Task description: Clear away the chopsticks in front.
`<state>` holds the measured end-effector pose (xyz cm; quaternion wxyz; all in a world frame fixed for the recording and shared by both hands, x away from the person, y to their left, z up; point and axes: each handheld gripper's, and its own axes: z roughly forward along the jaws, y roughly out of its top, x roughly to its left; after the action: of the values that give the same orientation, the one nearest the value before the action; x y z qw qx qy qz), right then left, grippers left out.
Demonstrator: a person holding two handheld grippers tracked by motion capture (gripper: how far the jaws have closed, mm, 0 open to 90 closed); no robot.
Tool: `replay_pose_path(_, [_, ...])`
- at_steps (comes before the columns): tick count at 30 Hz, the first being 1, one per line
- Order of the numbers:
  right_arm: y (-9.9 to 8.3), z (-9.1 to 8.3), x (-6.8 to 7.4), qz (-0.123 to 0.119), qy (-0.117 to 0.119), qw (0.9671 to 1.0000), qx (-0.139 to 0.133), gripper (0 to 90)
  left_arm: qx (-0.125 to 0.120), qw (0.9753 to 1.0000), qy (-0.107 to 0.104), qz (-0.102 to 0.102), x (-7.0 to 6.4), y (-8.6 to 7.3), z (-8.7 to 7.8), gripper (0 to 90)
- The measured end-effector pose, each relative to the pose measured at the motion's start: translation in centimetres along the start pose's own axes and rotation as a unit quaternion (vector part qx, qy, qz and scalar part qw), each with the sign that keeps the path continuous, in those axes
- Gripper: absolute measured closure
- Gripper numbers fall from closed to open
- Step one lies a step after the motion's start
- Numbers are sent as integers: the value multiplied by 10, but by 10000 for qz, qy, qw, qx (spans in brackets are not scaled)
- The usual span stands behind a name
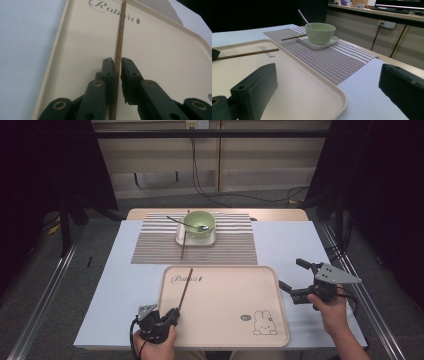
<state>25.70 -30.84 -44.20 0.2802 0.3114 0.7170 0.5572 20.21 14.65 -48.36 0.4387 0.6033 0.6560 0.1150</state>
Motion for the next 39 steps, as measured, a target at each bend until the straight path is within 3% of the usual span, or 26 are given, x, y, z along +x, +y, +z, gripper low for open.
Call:
replay_pose_path(15, [0,-1,0,14,40,10000,66,14,118,9997,-230,-6,-4,-3,0,792])
replay_pose_path(21, [0,-1,0,29,27,10000,34,14,-35,9997,-243,60,-4,3,-2,759])
replay_pose_path(28, [0,-1,0,10,39,10000,37,14,-305,9989,-328,142,-4,21,-1,653])
replay_pose_path(30, [0,0,0,12,54,10000,51,14,-386,9984,-334,252,-3,26,1,594])
replay_pose_path(32, [0,0,0,13,55,10000,57,14,-371,9984,-348,228,-2,30,2,567])
replay_pose_path(39, [0,0,0,-27,61,10000,72,14,-566,9963,-356,539,3,50,9,410])
